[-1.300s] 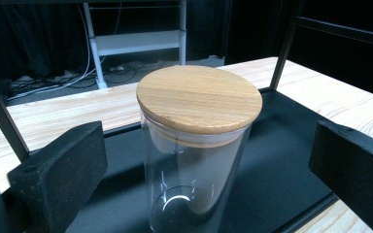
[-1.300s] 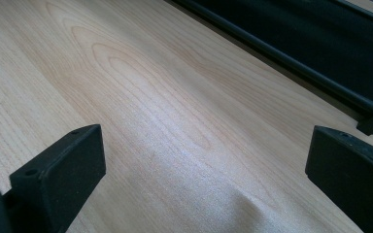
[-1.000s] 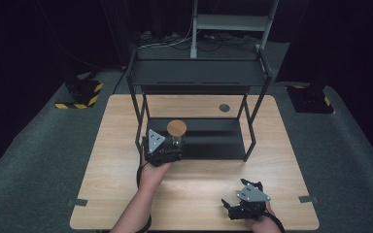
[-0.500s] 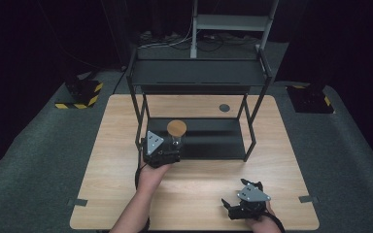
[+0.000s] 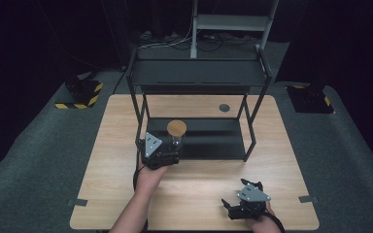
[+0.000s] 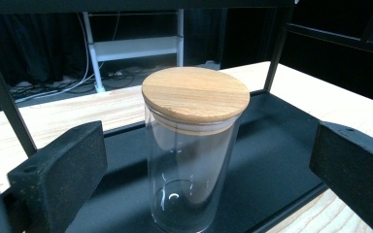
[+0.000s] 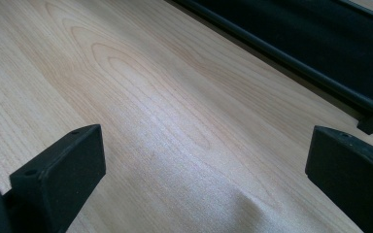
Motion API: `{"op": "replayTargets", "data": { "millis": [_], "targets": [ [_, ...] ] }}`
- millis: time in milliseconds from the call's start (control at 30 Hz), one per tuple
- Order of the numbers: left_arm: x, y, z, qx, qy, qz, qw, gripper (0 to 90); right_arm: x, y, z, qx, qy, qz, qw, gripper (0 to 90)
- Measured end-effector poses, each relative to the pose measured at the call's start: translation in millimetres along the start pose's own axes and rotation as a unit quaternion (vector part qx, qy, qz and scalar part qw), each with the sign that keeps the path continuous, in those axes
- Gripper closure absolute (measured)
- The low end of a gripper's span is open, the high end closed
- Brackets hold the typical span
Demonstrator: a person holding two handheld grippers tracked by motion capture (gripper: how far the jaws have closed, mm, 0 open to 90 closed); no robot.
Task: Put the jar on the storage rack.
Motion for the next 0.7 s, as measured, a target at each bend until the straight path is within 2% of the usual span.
{"op": "replayTargets", "data": {
  "millis": [167,700],
  "targets": [
    [1.8,2.8,0.0,0.001,0.005,-0.002,1.0,0.5,0.0,-0.1,0.0,0.0,0.0,0.001,1.0,0.0],
    [6.5,12.2,-1.6,0.002,0.002,-0.005,1.0,0.5,-0.1,-0.1,0.9,0.003,0.005,0.0,1.0,0.0]
  ]
}}
Point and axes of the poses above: each handheld gripper's, and its own axes: y roughly backward along the jaws, x roughly out of its underside, z roughly to its left, the point moved 4 cm from there along -y, roughly forward along the jaws, and after that the axes turned 7 degrees about x, right-handed, at the moved point
